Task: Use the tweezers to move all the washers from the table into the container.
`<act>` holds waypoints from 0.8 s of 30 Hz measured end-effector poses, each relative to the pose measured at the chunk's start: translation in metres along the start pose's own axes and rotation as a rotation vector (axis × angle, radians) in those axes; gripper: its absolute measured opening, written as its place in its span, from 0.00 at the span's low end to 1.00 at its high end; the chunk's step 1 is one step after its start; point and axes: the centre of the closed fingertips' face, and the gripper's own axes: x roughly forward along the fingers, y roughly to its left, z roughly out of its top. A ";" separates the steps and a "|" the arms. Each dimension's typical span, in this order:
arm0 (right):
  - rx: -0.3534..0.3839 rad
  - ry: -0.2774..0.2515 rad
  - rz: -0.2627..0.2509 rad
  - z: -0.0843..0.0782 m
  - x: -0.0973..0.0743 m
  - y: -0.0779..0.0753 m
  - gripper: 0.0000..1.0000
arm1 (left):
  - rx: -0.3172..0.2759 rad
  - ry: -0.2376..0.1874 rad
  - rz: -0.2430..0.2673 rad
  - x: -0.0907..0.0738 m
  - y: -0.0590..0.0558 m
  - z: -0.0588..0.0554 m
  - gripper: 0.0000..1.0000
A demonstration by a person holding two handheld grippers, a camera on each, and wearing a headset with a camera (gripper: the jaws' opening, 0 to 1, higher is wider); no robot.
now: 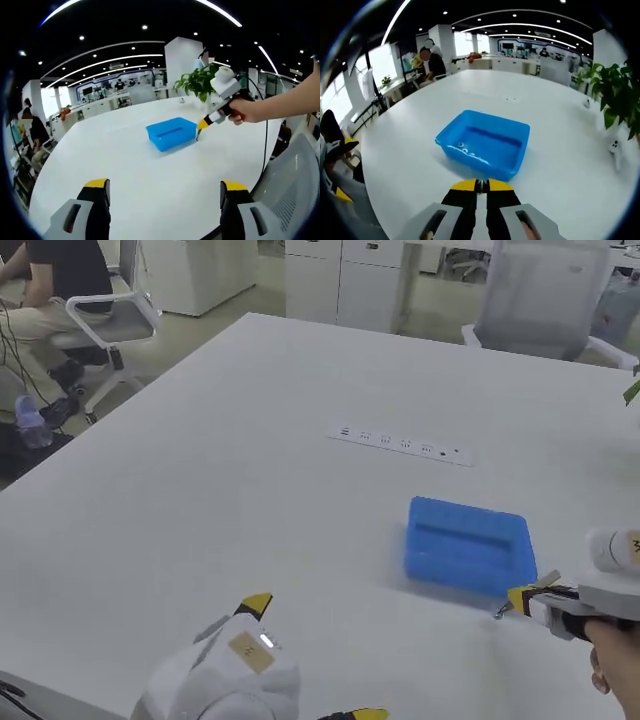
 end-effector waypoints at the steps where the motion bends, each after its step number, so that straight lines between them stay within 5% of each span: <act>1: 0.006 -0.009 0.007 0.004 -0.001 0.001 0.02 | -0.001 -0.001 -0.002 0.000 0.000 0.000 0.94; 11: -0.002 -0.069 0.032 0.033 -0.009 0.007 0.02 | -0.017 -0.006 -0.001 0.000 0.002 0.001 0.94; 24: 0.007 -0.127 -0.023 0.063 0.002 -0.010 0.02 | -0.016 0.005 0.014 0.000 0.005 -0.001 0.94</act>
